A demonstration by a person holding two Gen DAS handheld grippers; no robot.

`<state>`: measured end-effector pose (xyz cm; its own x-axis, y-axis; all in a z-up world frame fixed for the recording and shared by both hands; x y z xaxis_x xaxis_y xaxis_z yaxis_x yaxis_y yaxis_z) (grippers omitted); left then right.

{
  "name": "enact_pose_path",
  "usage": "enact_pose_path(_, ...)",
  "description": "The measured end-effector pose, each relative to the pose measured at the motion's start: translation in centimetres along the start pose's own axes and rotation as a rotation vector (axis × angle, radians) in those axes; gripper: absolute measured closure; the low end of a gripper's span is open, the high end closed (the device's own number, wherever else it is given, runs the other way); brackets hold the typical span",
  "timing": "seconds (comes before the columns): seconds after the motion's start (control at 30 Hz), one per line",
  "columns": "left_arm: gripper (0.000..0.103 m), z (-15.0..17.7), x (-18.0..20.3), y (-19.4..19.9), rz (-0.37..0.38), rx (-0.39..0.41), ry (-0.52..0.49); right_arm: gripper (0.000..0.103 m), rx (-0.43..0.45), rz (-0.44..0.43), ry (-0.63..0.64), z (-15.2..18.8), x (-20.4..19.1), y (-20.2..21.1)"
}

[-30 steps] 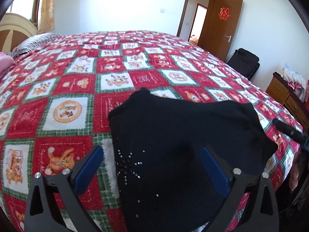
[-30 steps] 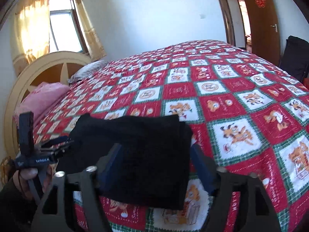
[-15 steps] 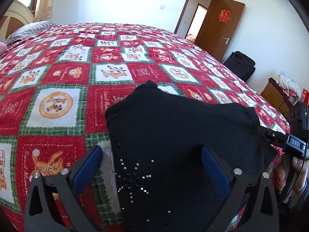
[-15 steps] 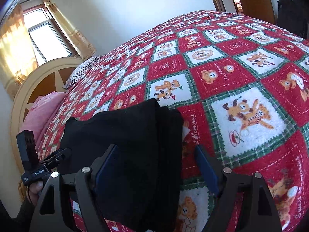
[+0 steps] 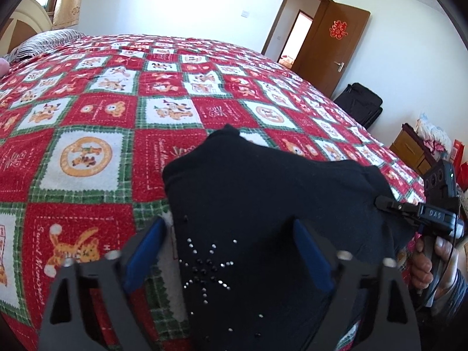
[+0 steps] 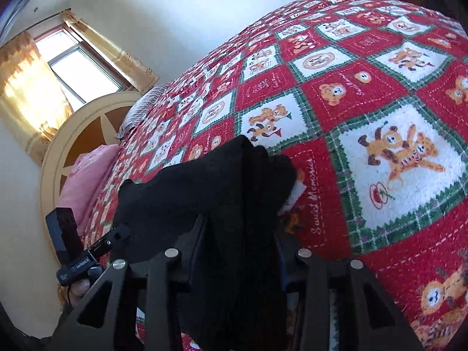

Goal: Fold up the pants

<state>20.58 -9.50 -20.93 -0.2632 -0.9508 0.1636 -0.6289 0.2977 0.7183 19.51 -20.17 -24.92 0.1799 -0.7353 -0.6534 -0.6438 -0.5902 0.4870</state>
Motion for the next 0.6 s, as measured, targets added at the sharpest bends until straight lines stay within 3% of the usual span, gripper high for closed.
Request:
enact_pose_path(0.03, 0.036, 0.0, 0.1, 0.1, 0.024, -0.006, 0.006, 0.062, 0.001, 0.001, 0.001, 0.0, 0.0, 0.0)
enact_pose_path(0.07, 0.041, 0.1, 0.2, 0.3, 0.045, -0.012, 0.012, 0.063, 0.003, -0.002, 0.001, 0.0, -0.1, 0.1)
enact_pose_path(0.23, 0.038, 0.5, -0.2, 0.2, 0.072, -0.002, 0.049, 0.063, 0.008, -0.02, -0.011, 0.2, 0.2, 0.2)
enact_pose_path(0.33, 0.042, 0.5, 0.0, 0.4, 0.073, 0.006, 0.039, 0.062, 0.015, -0.023, -0.013, 0.2, 0.4, 0.2)
enact_pose_path(0.43, 0.071, 0.4, 0.1, 0.8, 0.104, 0.012, 0.045, 0.064, 0.011, -0.026, 0.0, 0.2, 0.0, 0.3)
enact_pose_path(0.47, 0.078, 0.4, 0.0, 0.9, 0.11, 0.013, 0.054, 0.07, 0.011, -0.032, 0.017, 0.3, -0.4, 0.3)
enact_pose_path(0.53, 0.089, 0.2, -0.4, 1.3, 0.105, 0.034, 0.069, 0.072, 0.02, -0.057, 0.055, 0.3, -1.9, 0.7)
enact_pose_path(0.6, 0.09, -0.1, -1.0, 2.0, 0.108, 0.054, 0.098, 0.072, 0.035, -0.074, 0.105, -0.1, -3.8, 1.1)
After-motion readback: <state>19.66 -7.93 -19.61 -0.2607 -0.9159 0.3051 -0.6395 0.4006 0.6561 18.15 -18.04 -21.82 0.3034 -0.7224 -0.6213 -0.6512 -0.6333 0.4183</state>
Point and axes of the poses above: each gripper's, at about its wrist camera, not at the fingertips, and y roughly against the way its jaws point, x to its right, z to its underside, the point moved 8 cm from there along -y, roughly the way its jaws point, and after that the axes turned 14 degrees about -z, right-handed, at the moved point
